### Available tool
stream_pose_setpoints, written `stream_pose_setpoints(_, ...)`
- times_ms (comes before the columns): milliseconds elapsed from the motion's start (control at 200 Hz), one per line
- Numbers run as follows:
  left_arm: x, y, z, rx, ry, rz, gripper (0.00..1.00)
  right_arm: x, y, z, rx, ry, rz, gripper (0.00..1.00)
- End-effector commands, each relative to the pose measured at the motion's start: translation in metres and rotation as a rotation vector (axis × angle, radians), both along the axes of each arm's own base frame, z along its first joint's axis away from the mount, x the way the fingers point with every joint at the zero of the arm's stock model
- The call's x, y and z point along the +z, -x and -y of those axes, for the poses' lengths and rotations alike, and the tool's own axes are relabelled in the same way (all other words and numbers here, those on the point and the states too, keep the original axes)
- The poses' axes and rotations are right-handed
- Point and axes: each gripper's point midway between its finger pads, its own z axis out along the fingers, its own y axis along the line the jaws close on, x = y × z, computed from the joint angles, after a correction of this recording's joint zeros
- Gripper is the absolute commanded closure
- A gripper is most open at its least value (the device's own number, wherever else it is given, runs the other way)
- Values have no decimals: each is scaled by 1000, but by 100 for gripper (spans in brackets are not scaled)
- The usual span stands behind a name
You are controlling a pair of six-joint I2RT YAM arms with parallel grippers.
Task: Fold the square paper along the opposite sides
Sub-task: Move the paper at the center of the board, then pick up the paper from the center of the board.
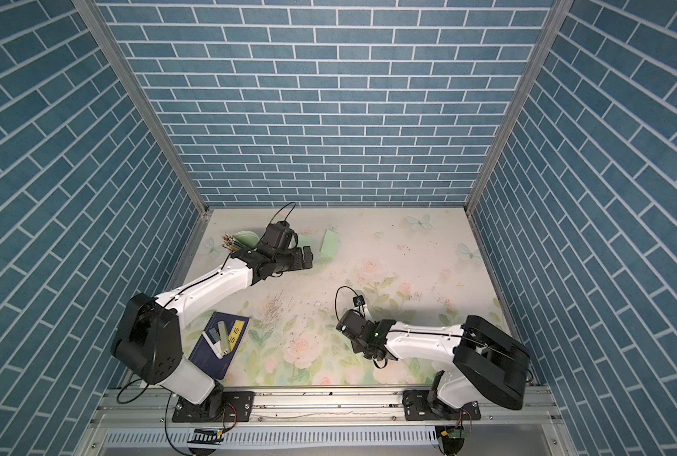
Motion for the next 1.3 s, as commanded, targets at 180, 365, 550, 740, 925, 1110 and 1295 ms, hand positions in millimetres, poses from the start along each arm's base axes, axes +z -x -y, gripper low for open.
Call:
stream_pose_setpoints(180, -15, 15, -9, 18, 14, -16, 0, -38, -31, -40, 91, -59, -120, 69)
stream_pose_setpoints(365, -37, 27, -5, -9, 36, -83, 0, -7, -70, -77, 155, -121, -68, 69)
stream_pose_setpoints(550, -51, 58, 17, -86, 155, -205, 0, 32, -80, -48, 150, -203, -60, 61)
stream_pose_setpoints(740, -57, 55, 48, -207, 128, -222, 0, 37, -49, -17, 43, -330, -171, 53)
stream_pose_setpoints(925, -88, 35, 79, -299, 127, -281, 0, 28, -19, -19, -50, -527, -278, 44)
stream_pose_setpoints(1110, -111, 44, 85, -322, 148, -337, 0, 13, -25, -24, -82, -546, -293, 44)
stream_pose_setpoints(1295, -113, 62, 77, -307, 180, -352, 0, -2, -45, -25, -100, -515, -301, 44)
